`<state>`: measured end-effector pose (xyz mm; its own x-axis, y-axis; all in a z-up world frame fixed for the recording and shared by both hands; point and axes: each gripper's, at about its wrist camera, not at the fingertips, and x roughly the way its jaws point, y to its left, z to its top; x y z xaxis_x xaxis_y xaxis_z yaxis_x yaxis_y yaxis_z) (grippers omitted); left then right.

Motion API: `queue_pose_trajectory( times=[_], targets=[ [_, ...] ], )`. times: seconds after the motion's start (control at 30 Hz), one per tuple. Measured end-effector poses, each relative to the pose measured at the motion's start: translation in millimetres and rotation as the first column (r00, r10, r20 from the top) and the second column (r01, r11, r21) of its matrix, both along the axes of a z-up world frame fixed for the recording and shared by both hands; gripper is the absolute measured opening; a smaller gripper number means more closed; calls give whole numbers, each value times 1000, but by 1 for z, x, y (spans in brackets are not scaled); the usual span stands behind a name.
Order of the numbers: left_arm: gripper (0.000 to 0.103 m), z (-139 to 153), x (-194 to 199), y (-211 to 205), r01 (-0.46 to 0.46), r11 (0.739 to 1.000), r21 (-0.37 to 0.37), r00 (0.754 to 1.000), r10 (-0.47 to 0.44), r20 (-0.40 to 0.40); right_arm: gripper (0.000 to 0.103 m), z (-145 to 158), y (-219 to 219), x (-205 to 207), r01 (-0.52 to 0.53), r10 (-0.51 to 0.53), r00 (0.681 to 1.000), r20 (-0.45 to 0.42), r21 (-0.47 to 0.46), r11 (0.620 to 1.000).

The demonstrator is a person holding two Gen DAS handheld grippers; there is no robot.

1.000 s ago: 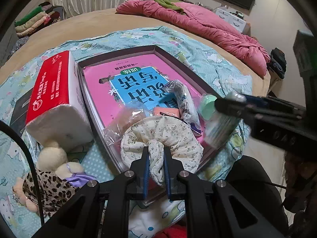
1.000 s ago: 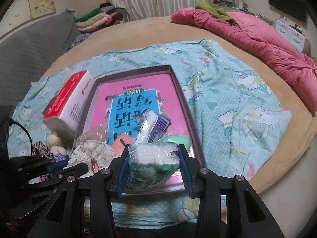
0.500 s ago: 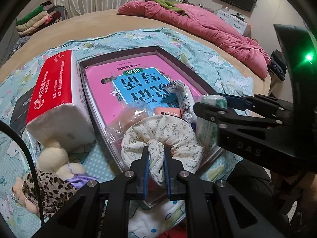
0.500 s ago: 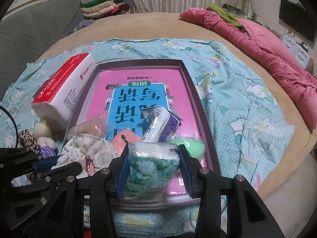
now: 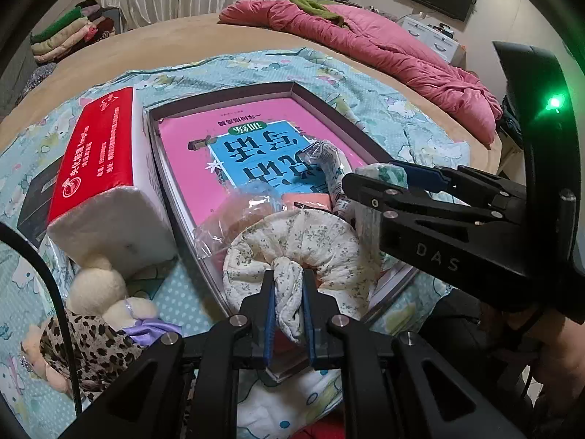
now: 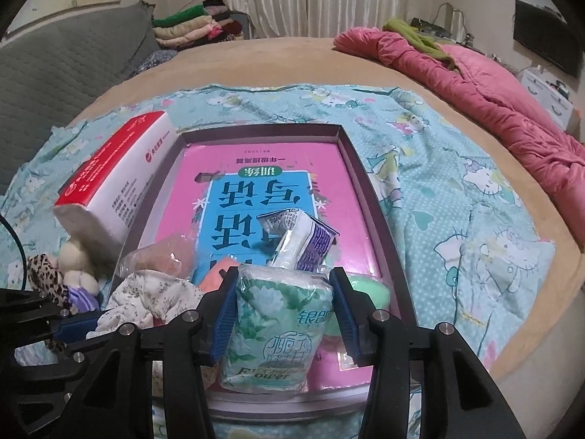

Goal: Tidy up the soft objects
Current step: 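Lower the tissue pack into the pink box and open the right tool while the left tool releases the scrunchie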

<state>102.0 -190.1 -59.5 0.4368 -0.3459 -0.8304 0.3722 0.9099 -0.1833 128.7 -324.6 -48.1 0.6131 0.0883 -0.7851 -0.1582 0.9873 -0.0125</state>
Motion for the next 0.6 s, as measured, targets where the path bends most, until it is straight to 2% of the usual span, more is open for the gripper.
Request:
queue_pose_trajectory(
  times=[0.37,0.6],
  targets=[
    [14,-1,2,3,-7,1000,-18,1000,7,-14,62,8,0,-5,-12,11,999,47,28,1000],
    [17,1,3,5,-18,999,-33,1000,18,-19,70,17,-9,-13,19,-22,997,70,42,999]
  ],
)
